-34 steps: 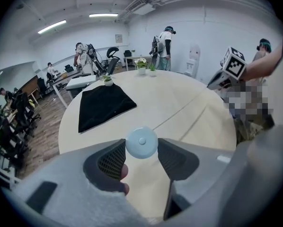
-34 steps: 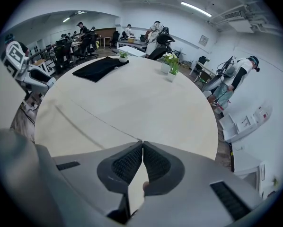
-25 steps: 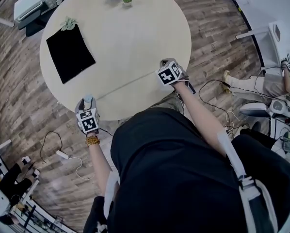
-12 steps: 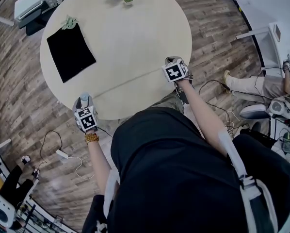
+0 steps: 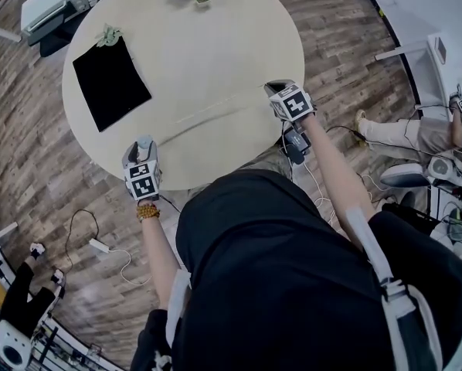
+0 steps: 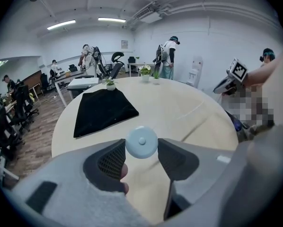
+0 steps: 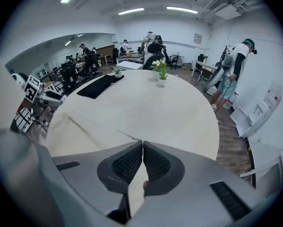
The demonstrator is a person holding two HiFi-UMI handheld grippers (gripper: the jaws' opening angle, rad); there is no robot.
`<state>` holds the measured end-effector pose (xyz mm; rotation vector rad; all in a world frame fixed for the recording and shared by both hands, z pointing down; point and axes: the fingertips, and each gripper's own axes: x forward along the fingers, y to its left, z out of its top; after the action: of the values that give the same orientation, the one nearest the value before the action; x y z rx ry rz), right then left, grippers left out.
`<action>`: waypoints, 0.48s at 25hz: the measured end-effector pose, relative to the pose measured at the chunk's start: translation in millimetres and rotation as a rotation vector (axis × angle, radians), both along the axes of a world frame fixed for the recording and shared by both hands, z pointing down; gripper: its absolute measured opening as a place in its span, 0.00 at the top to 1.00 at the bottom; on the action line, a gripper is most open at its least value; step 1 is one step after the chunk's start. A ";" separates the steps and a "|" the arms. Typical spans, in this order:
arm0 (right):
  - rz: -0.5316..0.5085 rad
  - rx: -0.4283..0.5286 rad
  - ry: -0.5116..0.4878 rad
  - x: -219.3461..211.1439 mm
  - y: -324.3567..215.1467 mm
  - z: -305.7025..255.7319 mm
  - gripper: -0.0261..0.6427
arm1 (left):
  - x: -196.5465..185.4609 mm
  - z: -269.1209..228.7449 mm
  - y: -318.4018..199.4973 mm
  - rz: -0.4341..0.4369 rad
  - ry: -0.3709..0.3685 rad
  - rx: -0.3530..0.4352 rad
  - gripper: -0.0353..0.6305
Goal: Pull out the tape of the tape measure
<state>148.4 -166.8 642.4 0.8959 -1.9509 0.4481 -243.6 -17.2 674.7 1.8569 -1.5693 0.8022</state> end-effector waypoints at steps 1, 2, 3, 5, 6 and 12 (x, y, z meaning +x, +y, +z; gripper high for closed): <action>0.013 0.011 0.012 5.0 -3.8 -0.9 0.95 | 1.3 0.2 -4.2 0.002 -0.001 0.001 0.61; 0.022 0.018 0.023 10.3 -4.9 -1.1 0.95 | 3.5 -0.1 -6.6 0.006 -0.001 0.004 0.61; 0.025 0.021 0.033 15.2 -3.3 -0.6 0.95 | 6.3 -0.6 -7.1 0.013 0.000 0.007 0.61; 0.016 0.011 0.043 20.8 3.2 3.0 0.95 | 8.9 -0.2 -6.7 0.033 -0.001 0.009 0.61; 0.008 0.005 0.044 21.0 4.6 5.6 0.95 | 8.0 0.9 -8.3 0.040 -0.001 0.008 0.61; -0.002 -0.013 0.057 22.8 3.8 15.6 0.95 | 8.9 6.6 -10.2 0.061 -0.009 -0.013 0.61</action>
<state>171.2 -163.0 658.1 0.8886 -1.8953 0.4291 -234.7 -27.4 681.3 1.9025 -1.5164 0.8470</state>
